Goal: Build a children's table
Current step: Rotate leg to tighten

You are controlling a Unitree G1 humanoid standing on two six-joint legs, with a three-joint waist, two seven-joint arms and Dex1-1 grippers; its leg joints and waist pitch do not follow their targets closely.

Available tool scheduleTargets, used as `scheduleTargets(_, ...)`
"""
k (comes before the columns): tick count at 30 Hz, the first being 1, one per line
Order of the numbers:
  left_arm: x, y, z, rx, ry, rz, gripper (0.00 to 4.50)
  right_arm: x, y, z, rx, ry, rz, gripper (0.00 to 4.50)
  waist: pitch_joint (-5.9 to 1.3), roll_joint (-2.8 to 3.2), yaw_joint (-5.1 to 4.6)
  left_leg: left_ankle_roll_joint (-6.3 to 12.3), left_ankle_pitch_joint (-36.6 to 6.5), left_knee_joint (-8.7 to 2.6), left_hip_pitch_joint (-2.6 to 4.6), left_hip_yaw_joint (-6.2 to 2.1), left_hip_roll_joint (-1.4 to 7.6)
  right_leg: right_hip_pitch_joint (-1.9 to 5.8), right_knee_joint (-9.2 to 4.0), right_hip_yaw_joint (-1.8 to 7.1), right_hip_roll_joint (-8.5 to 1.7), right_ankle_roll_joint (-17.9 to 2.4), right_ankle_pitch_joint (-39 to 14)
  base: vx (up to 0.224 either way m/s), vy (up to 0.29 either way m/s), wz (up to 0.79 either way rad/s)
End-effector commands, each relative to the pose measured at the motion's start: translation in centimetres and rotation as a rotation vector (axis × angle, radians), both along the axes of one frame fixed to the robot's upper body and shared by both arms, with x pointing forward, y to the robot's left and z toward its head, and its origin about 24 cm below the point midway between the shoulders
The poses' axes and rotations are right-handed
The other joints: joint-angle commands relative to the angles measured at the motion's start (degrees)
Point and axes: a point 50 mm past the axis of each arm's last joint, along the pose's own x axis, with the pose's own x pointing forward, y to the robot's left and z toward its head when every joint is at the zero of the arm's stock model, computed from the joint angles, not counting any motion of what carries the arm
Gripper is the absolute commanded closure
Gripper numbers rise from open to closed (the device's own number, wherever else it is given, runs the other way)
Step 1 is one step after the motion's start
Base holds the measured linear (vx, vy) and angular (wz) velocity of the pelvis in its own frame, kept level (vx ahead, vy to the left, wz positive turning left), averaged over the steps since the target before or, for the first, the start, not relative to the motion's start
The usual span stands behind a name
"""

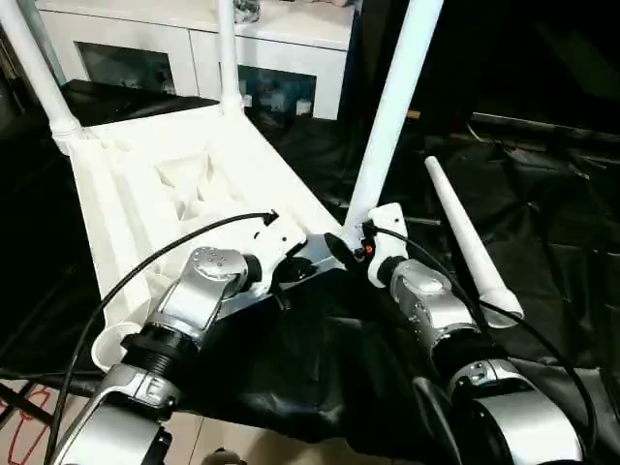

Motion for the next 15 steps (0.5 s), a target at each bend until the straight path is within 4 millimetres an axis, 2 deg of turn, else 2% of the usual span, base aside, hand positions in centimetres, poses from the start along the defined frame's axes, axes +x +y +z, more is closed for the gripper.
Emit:
scheduleTargets(1, -0.7, -1.4, 1.4, -0.085, -0.052, -0.137, 4.5, -0.6, 0.4, -0.1, -0.029, -0.006, 0.163, 0.52, -3.82, 0.58, -0.05, 0.46, -14.64, -3.55, 0.27, -0.08, 0.78, 2.85, -4.86, 3.29, -4.89, -7.81, -17.34, 0.0, 0.0, 0.0)
scheduleTargets(2, -0.9, -1.1, 1.4, -0.089, -0.049, -0.159, 4.5, -0.8, 0.1, 0.0, -0.041, -0.022, 0.217, 0.52, -3.94, 0.51, 0.05, 0.54, -14.32, -3.48, 0.26, -0.13, 0.86, 3.02, -4.72, 3.28, -4.94, -7.96, -16.64, 0.0, 0.0, 0.0)
scheduleTargets(5, -1.5, -0.6, 1.5, -0.098, -0.04, -0.213, 4.5, -1.1, -0.5, 0.3, -0.054, -0.047, 0.301, 0.52, -3.97, 0.56, 0.07, 1.42, -13.0, -3.4, 0.18, 0.03, 0.96, 2.91, -4.25, 3.41, -4.79, -9.38, -13.08, 0.0, 0.0, 0.0)
scheduleTargets(6, -1.7, -0.4, 1.5, -0.098, -0.034, -0.232, 4.5, -1.2, -0.8, 0.4, -0.062, -0.06, 0.335, 0.52, -3.9, 0.36, 0.04, 1.64, -12.66, -3.39, 0.07, 0.08, 0.85, 3.07, -4.2, 3.37, -4.73, -9.63, -12.77, 0.0, 0.0, 0.0)
scheduleTargets(11, -2.2, 1.0, 1.3, -0.072, -0.007, -0.277, 4.5, -1.8, -2.5, 1.4, -0.039, -0.072, 0.486, 0.52, -3.86, 0.46, 0.14, 2.12, -12.9, -3.39, 0.23, 0.13, 0.95, 2.94, -4.37, 3.36, -4.68, -9.53, -13.98, 0.0, 0.0, 0.0)
scheduleTargets(15, -2.4, 1.6, 1.4, -0.068, 0.003, -0.291, 4.5, -2.3, -3.0, 1.7, -0.025, -0.06, 0.577, 0.52, -3.8, 0.32, 0.43, 2.45, -12.82, -3.37, 0.17, 0.14, 1.01, 3.03, -4.43, 3.29, -4.66, -9.2, -14.83, 0.0, 0.0, 0.0)
